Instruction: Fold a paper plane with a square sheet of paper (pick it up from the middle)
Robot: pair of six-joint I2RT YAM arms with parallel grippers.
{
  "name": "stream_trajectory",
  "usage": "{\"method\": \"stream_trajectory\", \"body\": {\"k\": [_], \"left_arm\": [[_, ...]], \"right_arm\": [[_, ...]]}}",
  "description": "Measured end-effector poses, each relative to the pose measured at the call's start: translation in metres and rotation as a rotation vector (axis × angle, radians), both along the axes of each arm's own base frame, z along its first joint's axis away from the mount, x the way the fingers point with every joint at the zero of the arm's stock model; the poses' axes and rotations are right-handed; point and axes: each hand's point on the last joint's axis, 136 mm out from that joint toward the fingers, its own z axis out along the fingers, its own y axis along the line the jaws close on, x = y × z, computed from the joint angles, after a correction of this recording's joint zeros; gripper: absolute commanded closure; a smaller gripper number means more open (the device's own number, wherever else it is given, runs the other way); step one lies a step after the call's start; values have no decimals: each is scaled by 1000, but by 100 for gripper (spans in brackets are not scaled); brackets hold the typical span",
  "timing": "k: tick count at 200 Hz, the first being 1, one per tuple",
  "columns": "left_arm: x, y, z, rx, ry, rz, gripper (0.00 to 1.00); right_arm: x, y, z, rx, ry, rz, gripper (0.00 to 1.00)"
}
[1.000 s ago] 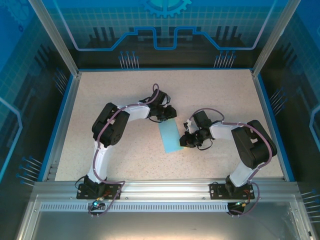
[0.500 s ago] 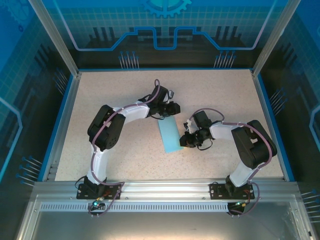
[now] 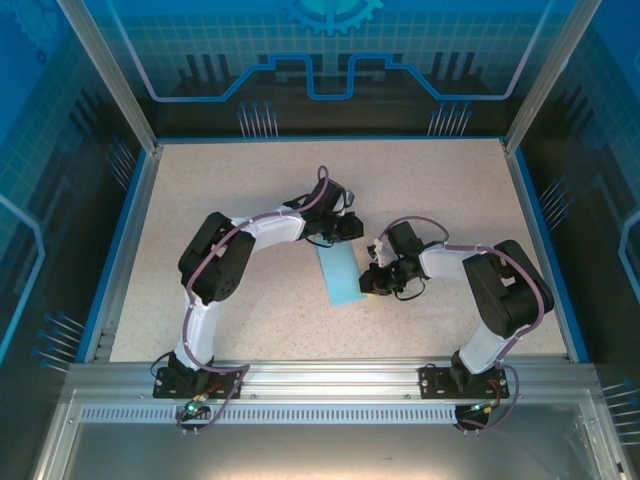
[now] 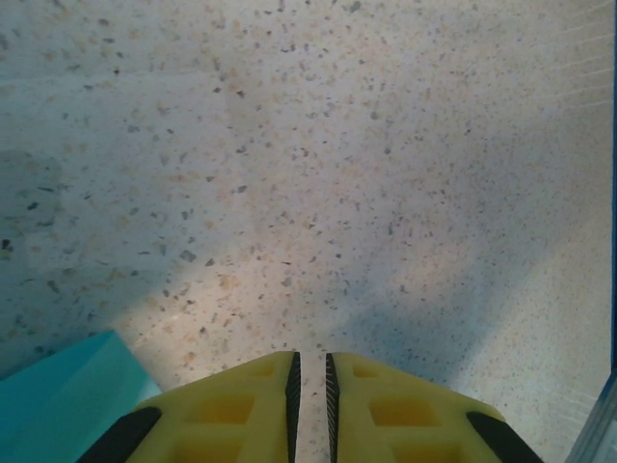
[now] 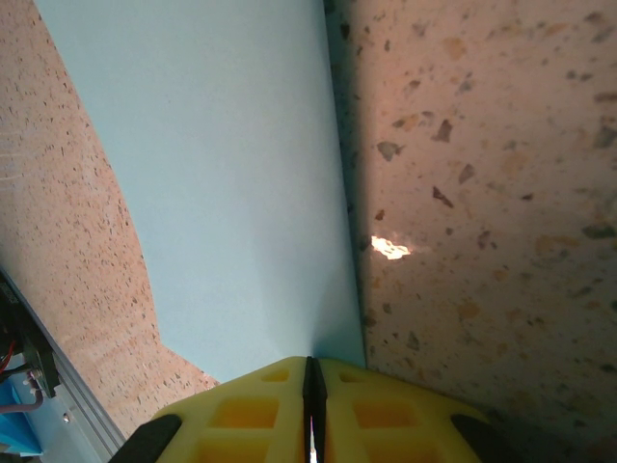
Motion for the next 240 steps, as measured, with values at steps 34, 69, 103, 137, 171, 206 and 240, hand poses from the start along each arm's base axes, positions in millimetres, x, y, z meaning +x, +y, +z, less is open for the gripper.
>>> {"method": "stream_trajectory", "body": {"k": [34,69,103,137,171,206,240], "left_arm": [[1,7,-15,36,23,18,87],[4,12,-18,46,25,31,92],[6,18,-30,59,45,42,95],[7,21,-37,66,55,47,96],[7,21,-38,66,50,43,97],[8,20,-40,62,34,34,97],[8,20,-40,51,26,24,97]], "right_arm": [[0,0,0,0,-1,0,88],[0,0,0,1,-1,0,88],[0,0,0,1,-1,0,88],[0,0,3,4,-3,-3,87],[8,4,14,20,-12,-33,84],[46,19,40,69,-100,-57,84],[80,28,43,87,-136,-76,86]]}}
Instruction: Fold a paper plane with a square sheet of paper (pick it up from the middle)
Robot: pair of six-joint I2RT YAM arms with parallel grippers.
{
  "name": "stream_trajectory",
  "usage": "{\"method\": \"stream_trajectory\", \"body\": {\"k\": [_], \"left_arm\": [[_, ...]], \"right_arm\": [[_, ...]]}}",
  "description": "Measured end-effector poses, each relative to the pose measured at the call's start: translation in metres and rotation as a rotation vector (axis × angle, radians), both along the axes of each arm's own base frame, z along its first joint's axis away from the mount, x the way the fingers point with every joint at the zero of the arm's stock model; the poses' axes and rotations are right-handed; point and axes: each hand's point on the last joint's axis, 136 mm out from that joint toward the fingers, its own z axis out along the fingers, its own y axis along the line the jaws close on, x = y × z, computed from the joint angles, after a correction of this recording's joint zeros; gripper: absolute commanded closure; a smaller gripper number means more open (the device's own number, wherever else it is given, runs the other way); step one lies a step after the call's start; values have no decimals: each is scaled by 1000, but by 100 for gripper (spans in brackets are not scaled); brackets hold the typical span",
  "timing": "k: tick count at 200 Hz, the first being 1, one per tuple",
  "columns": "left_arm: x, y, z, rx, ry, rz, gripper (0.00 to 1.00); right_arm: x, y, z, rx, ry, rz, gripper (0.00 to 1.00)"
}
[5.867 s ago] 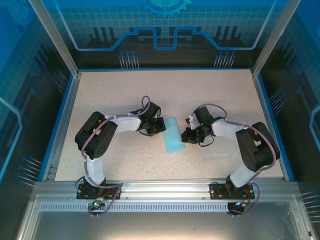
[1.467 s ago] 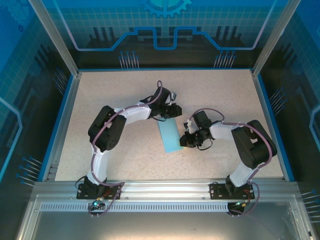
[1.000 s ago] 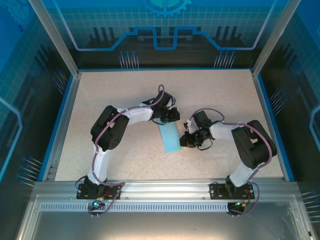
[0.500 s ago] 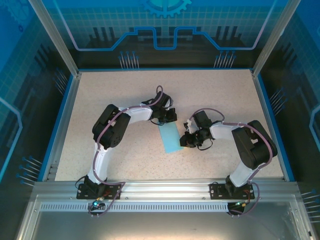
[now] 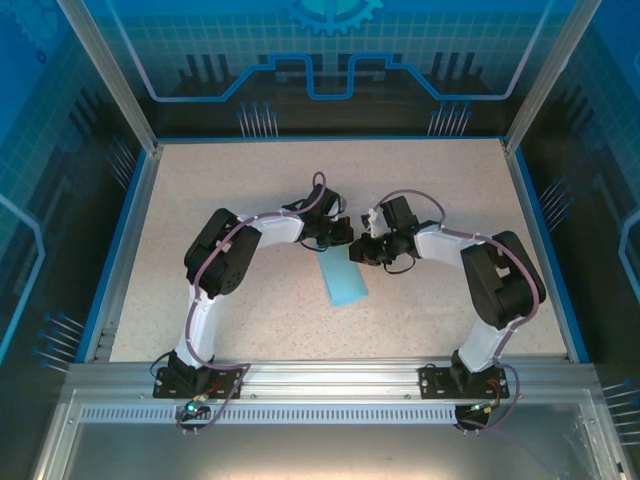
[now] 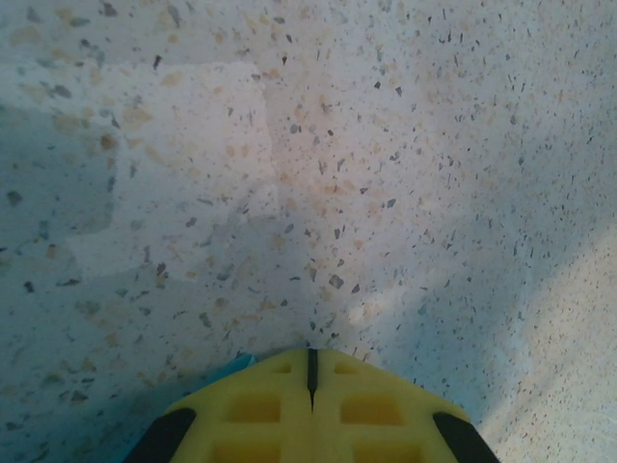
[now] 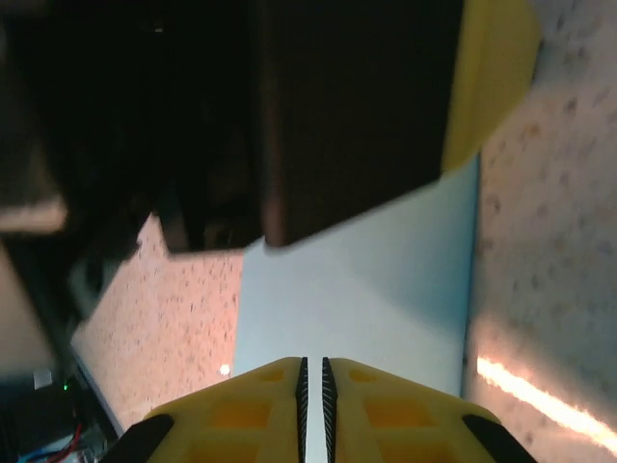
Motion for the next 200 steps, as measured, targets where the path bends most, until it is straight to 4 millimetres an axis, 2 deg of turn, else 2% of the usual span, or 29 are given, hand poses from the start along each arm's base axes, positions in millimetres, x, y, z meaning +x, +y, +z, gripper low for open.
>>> {"method": "stream_trajectory", "body": {"k": [34,81,109,130,162,200], "left_arm": [[0,0,0,-8,0,-3,96],[-1,-1,1,-19,5,-9,89],[-1,-3,3,-34,6,-16,82],[-3,-7,9,-60,-2,-28,81],[-6,-8,16,-88,-5,-29,83],[-14,-2,4,-71,29,-20,88]], "right_arm": [[11,1,-15,-12,29,-8,86],[10,-3,-36,-30,75,-16,86],[10,-2,-36,-26,76,-15,86],[10,-2,-37,-26,77,-14,86],[10,-3,-37,-24,78,-15,87],[10,-3,-37,-24,79,-14,86]]}}
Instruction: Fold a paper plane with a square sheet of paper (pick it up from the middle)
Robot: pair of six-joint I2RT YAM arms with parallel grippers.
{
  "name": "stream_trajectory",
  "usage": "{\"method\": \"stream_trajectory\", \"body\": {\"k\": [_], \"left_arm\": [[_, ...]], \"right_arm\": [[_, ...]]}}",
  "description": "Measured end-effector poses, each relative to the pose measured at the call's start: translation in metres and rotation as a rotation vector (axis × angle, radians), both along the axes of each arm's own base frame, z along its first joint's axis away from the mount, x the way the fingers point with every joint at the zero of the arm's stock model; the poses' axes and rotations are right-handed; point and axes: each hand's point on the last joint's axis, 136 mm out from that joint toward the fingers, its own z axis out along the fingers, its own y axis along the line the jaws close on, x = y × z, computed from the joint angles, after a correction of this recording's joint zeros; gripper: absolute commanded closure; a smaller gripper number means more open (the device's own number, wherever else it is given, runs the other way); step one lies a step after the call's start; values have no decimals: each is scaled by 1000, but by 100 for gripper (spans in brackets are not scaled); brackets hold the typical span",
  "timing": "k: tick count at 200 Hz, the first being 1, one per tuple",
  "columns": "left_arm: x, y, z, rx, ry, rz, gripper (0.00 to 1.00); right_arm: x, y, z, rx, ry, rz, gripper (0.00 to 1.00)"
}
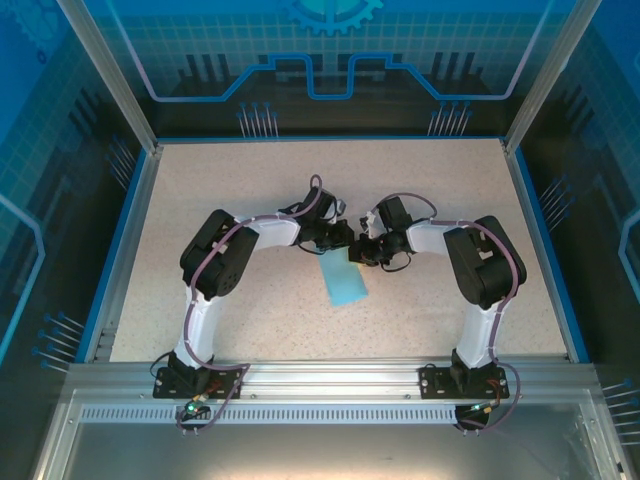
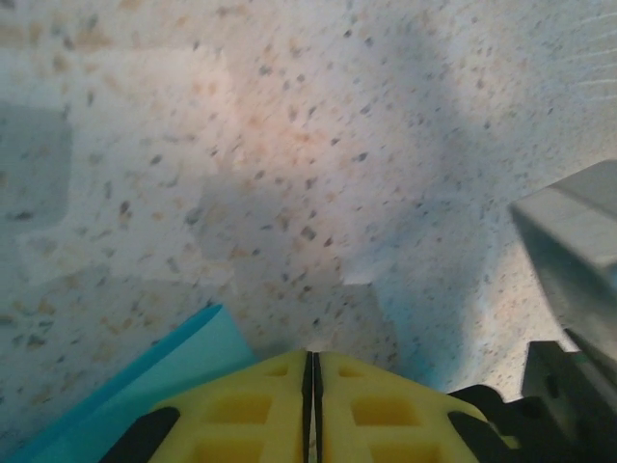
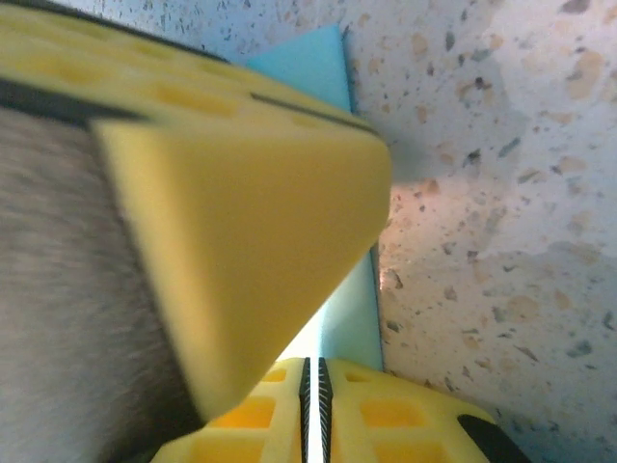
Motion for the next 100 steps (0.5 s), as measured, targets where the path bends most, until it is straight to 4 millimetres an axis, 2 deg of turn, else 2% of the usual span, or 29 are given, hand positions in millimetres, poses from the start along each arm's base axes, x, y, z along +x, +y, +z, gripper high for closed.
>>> {"method": "stream_trajectory", "body": {"k": [73,100], "left_arm": [[1,5,-5,23,0,15,91],[0,5,-5,23,0,15,91]], "right_arm": [[-3,3,2,40,-4,12,86],[-13,2,2,58,3,22,86]]}}
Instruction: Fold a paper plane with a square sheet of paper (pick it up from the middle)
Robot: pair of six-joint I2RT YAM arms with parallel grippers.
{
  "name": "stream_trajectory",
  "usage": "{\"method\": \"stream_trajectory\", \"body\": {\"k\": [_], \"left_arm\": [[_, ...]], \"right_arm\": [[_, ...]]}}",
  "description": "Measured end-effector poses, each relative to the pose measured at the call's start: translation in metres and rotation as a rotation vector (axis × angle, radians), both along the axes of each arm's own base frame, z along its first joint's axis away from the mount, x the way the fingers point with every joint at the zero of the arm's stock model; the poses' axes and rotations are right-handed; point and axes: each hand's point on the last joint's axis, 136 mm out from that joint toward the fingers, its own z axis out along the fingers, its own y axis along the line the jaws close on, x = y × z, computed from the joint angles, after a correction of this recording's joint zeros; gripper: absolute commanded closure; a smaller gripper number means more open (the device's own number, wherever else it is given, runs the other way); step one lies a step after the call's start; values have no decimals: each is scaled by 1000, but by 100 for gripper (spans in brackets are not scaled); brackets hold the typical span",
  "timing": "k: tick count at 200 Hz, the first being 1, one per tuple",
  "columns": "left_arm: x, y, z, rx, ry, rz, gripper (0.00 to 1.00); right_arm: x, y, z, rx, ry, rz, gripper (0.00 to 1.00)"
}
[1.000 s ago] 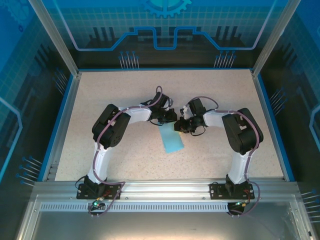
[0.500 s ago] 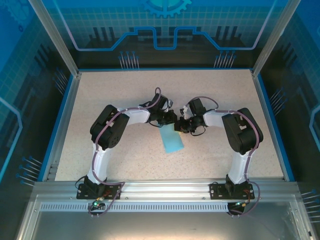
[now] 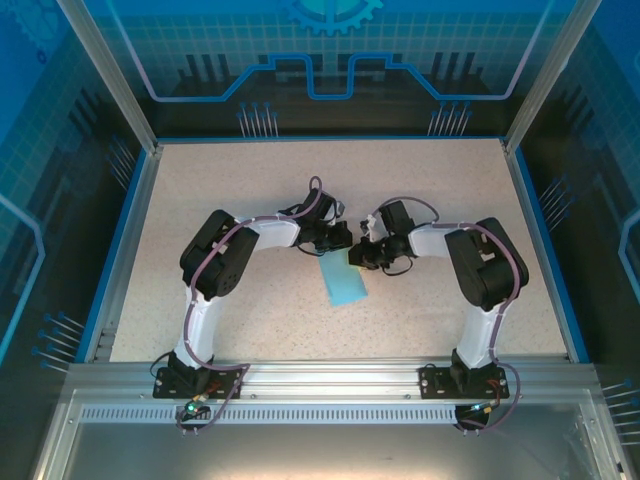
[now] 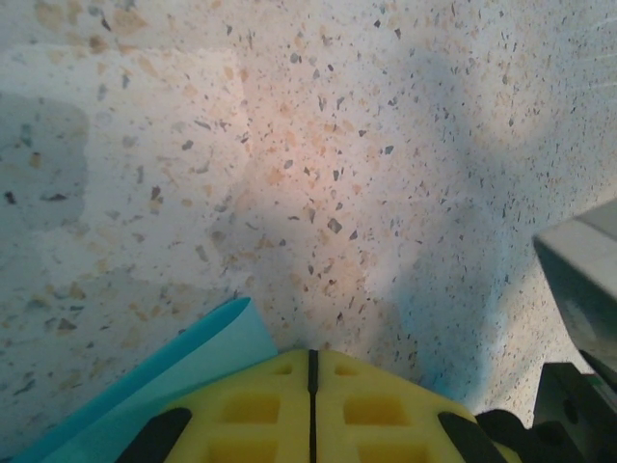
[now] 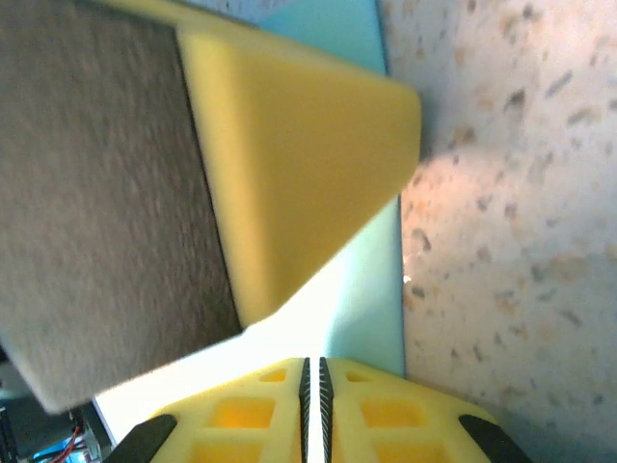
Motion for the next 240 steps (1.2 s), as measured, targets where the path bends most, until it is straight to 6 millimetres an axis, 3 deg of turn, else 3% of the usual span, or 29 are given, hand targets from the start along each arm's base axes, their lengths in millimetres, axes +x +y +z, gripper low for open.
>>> {"method": "stream_trajectory", "body": {"k": [240], "left_arm": [[1,2,0,2,-1,5,91]], "right_arm": [[-95,-27,-4,-78,77,46,87]]}}
